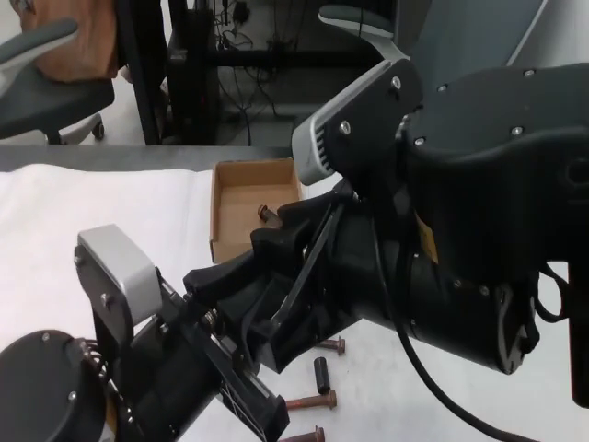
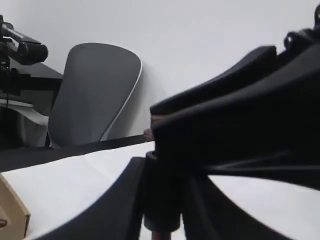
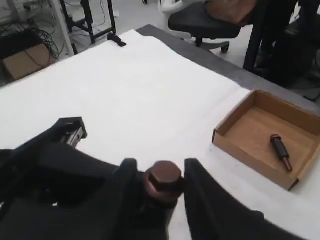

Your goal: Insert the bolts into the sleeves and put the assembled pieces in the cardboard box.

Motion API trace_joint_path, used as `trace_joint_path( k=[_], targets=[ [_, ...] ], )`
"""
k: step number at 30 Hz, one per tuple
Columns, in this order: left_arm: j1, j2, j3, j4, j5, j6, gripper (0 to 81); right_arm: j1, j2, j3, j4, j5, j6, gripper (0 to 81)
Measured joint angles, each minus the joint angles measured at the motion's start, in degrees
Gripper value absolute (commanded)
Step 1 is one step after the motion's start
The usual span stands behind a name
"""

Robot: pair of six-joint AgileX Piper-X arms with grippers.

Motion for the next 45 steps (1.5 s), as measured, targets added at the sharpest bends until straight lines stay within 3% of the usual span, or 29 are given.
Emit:
trace_joint_path(
  k=[1,3,4,10,16,20,22,26,29,37,38,40,43,44,45],
  targets=[
    [0.0,0.1,0.0,0.0,-0.1,0.0,1.8,0.1,-0.2,0.0,0.3,-0.2,0.4,44.0],
    [0.0,0.1,0.0,0.0,-0.6,0.0,1.8,0.2,-0.8,0.0,0.6,-1.7,1.5,63.8],
    [0.0,0.1,0.0,-0.2,-0.9,0.0,1.8,0.3,-1.3,-0.1,0.9,-2.6,2.5,70.0],
    [3.6,0.1,-0.1,0.5,-1.1,0.0,1.8,0.7,-6.3,-4.1,2.2,-0.4,5.5,70.0],
    [13.6,1.2,-4.5,6.8,3.1,0.2,1.8,0.7,-12.7,-7.1,11.6,8.7,0.0,66.1],
    [21.5,8.4,-13.4,15.1,6.9,1.6,1.8,-1.3,-9.0,-6.9,21.7,10.2,-2.4,65.9],
    [24.3,13.9,-17.9,17.9,8.5,1.6,1.8,-3.2,-4.7,-6.7,22.7,8.5,-3.3,63.1],
    [27.7,25.7,-28.2,19.6,10.6,2.0,1.8,-8.8,6.2,-6.5,21.6,-0.6,-6.4,45.5],
    [29.0,34.4,-35.4,19.7,13.0,2.0,1.8,-13.3,13.9,-7.2,20.6,-5.5,-10.7,45.1],
    [29.6,51.3,-46.4,21.0,15.6,2.0,0.4,-22.5,30.5,-10.0,17.2,-7.6,-22.2,45.1],
    [29.6,52.9,-47.1,21.0,15.9,2.0,3.1,-23.4,32.5,-10.6,16.3,-8.0,-23.3,45.1],
    [29.8,55.5,-48.0,20.9,17.0,2.0,16.2,-24.8,35.9,-12.0,14.8,-9.2,-24.6,45.1],
    [30.1,57.8,-48.6,20.3,19.7,2.0,50.7,-25.9,40.7,-14.8,13.3,-11.2,-26.1,45.1],
    [30.3,58.3,-48.6,20.0,20.5,2.0,67.3,-26.1,42.0,-15.6,13.1,-11.9,-26.8,45.1],
    [30.4,58.6,-48.6,19.8,21.2,2.1,70.0,-26.1,43.1,-16.2,12.8,-11.9,-27.5,45.1]
  ],
)
